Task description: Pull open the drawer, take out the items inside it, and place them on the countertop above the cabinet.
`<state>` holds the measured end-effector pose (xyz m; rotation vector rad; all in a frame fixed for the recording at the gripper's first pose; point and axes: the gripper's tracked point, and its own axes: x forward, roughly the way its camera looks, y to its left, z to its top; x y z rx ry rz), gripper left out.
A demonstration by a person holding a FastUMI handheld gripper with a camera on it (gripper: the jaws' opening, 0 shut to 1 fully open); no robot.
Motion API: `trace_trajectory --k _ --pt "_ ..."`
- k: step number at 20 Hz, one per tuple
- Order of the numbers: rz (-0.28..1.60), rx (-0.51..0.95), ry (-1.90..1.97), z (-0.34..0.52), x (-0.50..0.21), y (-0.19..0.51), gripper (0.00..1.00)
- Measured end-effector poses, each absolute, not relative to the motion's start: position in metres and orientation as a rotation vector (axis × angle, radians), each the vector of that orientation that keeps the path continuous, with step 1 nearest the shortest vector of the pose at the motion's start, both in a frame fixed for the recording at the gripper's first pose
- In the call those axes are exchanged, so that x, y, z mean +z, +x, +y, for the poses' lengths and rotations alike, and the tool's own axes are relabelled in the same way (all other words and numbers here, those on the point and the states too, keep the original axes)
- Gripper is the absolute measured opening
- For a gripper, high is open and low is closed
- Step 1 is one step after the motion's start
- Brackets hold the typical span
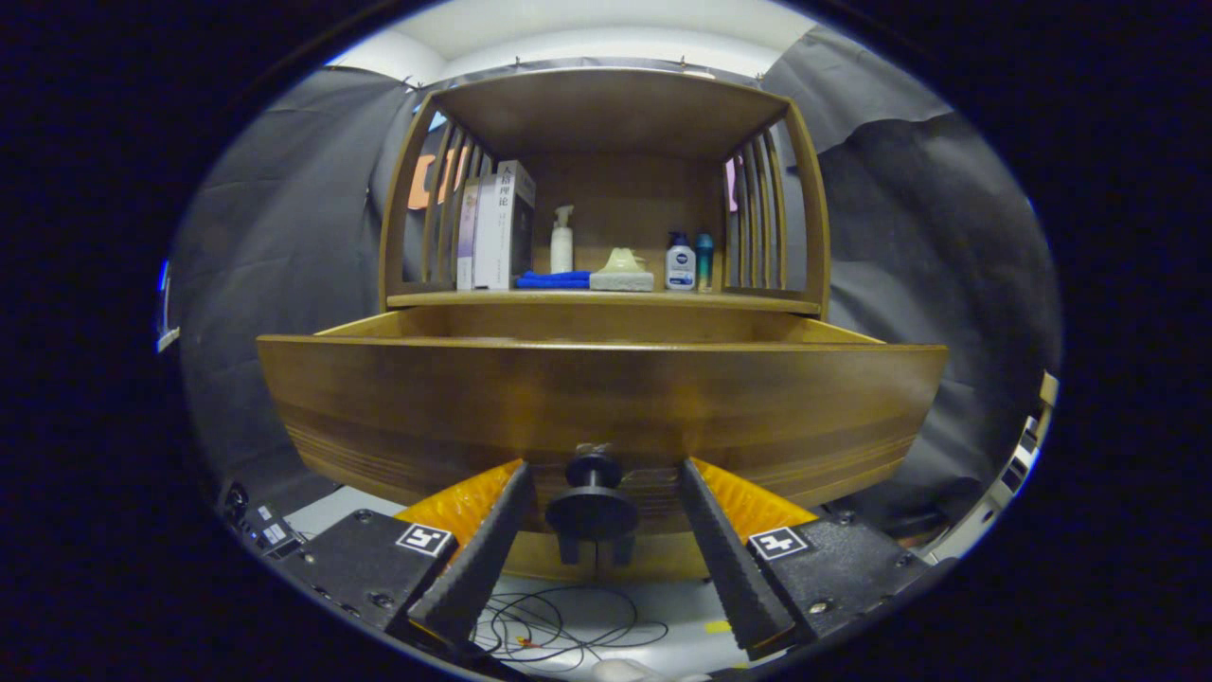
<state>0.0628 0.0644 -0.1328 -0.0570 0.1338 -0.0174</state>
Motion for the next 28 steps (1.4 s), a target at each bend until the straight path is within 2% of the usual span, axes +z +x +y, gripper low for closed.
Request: trace_trajectory --k 11,28 --pt "0.149 -0.011 -0.047 0.067 -0.126 0.080 1.00" --pt "0.109 -0.037 -0.047 0.078 -0.109 0.181 1.00"
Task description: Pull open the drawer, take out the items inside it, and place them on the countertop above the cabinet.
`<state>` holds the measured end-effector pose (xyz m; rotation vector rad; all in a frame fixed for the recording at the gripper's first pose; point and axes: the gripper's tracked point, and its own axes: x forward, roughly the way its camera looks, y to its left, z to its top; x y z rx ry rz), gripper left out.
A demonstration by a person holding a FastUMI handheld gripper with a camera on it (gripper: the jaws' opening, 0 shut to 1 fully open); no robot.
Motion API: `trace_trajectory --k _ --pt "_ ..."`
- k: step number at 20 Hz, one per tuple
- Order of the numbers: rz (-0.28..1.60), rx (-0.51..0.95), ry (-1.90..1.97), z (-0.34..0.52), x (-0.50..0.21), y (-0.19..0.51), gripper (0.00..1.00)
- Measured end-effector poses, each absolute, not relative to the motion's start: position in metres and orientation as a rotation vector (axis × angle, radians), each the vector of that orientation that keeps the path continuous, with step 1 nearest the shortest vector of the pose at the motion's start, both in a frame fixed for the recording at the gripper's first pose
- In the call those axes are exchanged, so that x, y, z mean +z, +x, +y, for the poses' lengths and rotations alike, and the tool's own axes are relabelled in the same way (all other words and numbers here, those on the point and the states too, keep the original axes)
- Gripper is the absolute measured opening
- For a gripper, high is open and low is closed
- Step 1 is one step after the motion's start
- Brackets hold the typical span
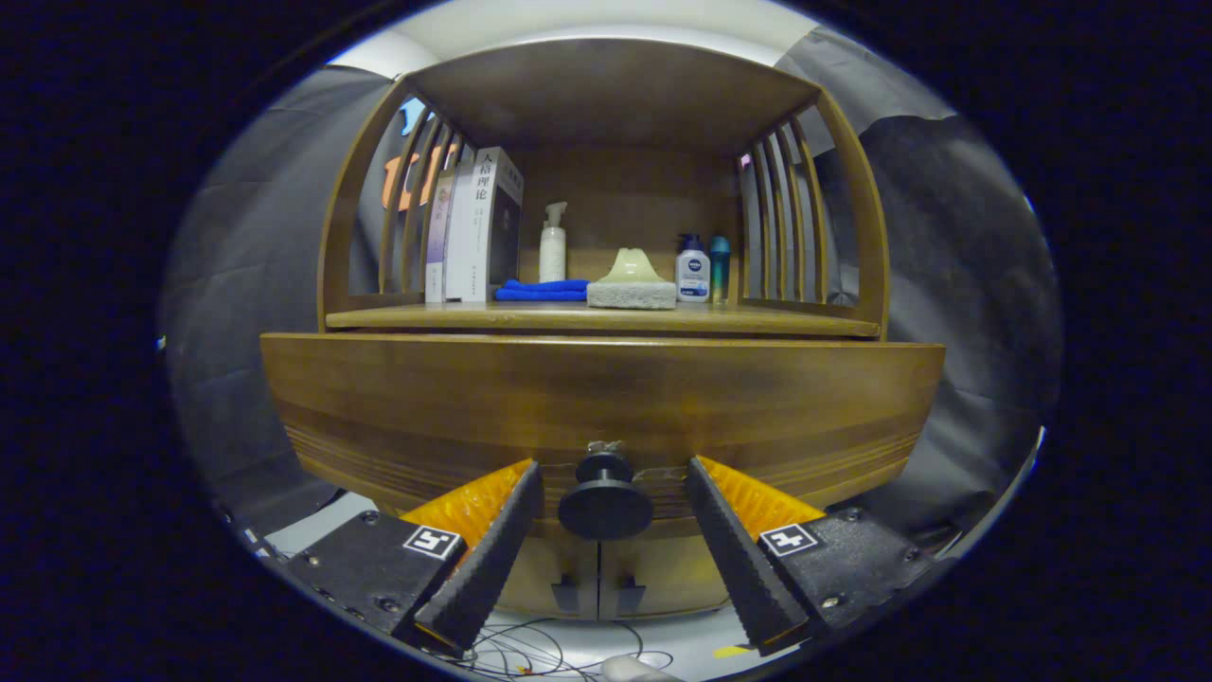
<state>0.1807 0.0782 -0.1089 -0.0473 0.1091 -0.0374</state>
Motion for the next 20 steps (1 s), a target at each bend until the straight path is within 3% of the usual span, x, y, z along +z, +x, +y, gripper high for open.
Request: trace_trajectory --k 12,20 --pt "0.115 -0.028 -0.051 0.076 -0.102 0.238 1.00" --pt "0.131 -0.034 -0.032 0.079 -0.103 0.240 1.00"
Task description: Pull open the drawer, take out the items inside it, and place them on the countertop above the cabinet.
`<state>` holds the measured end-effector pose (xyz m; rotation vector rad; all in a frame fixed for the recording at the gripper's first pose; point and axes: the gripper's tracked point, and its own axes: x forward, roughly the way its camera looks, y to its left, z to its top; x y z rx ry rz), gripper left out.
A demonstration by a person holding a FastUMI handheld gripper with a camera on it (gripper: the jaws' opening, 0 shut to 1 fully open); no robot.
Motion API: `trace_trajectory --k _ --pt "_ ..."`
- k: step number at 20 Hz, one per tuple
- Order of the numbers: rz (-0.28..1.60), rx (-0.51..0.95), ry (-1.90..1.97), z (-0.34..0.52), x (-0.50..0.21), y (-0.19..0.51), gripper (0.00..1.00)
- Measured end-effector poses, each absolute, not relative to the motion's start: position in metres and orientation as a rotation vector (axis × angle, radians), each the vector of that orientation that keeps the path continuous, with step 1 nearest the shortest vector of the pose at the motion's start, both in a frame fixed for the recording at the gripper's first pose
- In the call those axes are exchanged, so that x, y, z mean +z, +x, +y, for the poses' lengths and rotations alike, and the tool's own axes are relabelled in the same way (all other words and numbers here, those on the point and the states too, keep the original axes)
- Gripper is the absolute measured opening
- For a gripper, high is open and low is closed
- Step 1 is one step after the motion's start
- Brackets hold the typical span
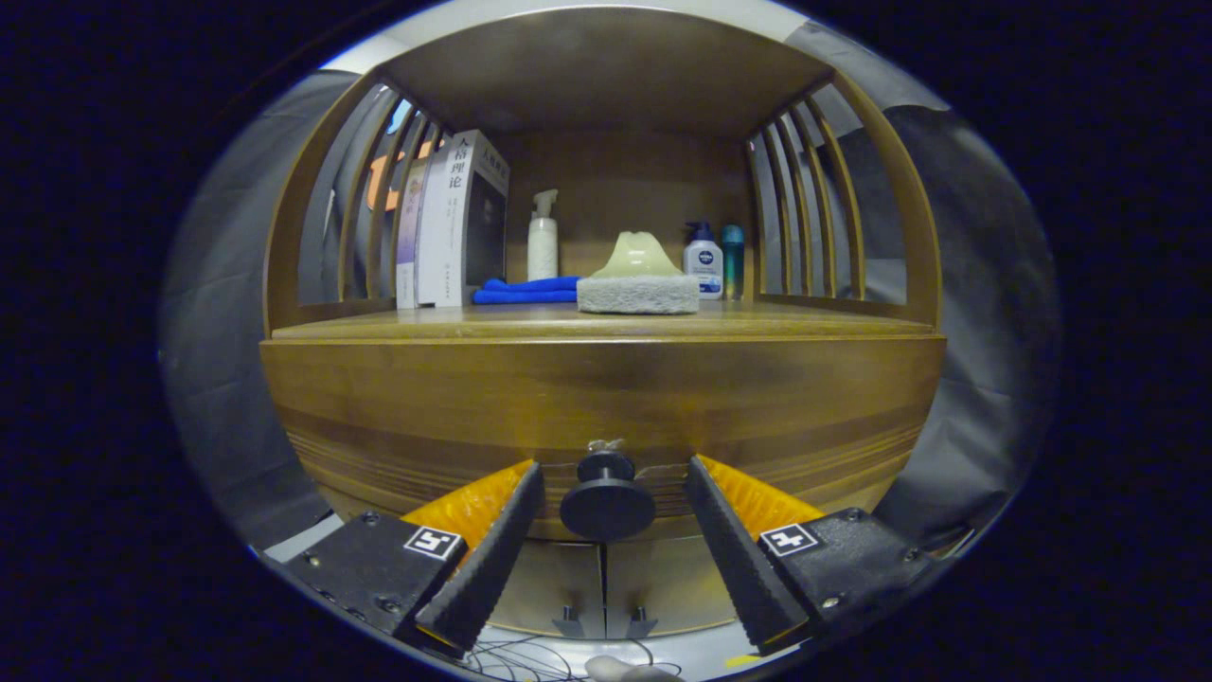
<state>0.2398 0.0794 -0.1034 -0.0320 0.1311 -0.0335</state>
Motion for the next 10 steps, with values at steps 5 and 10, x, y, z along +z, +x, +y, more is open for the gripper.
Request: trace_trajectory --k 5,10 --pt "0.195 -0.011 -0.031 0.080 -0.103 0.236 1.00" --pt "0.216 0.007 -0.015 0.059 -0.097 0.198 1.00"
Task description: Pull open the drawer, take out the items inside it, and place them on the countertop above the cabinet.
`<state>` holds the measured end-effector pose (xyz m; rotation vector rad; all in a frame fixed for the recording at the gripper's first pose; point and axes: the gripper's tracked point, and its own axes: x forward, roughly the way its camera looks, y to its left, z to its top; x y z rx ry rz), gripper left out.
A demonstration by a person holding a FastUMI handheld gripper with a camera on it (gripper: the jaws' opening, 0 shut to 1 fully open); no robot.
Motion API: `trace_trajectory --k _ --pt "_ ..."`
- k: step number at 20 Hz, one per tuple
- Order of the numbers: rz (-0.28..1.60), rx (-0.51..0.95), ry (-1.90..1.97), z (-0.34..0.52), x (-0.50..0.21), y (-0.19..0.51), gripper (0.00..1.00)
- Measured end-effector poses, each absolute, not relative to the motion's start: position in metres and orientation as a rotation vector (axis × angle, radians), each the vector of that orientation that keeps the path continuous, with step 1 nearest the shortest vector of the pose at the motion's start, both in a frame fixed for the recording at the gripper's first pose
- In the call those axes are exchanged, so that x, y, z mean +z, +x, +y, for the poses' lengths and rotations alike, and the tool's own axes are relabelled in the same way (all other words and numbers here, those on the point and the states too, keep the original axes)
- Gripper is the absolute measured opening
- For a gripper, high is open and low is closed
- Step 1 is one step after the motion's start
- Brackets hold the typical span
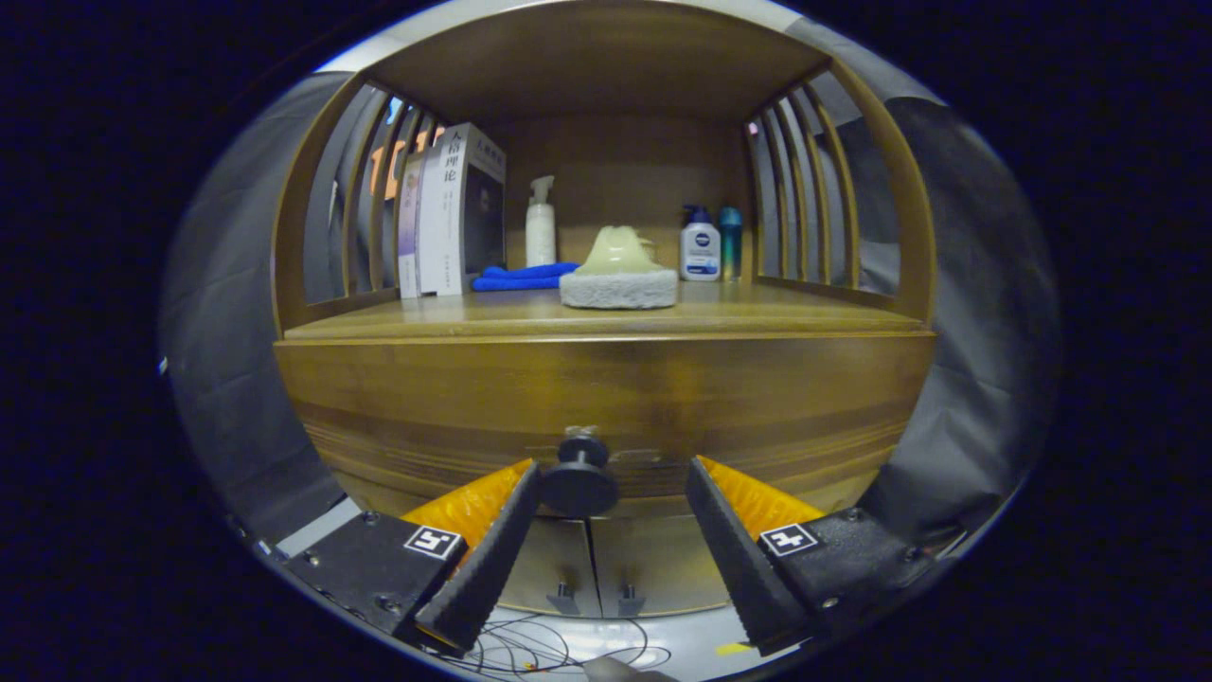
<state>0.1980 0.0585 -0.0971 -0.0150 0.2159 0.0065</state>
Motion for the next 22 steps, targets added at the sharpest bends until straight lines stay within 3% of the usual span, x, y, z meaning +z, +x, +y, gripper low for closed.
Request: trace_trajectory --k 12,22 --pt "-0.016 -0.039 -0.047 -0.010 -0.011 0.038 1.00" --pt "-0.031 -0.074 -0.024 -0.048 -0.005 -0.016 1.00"
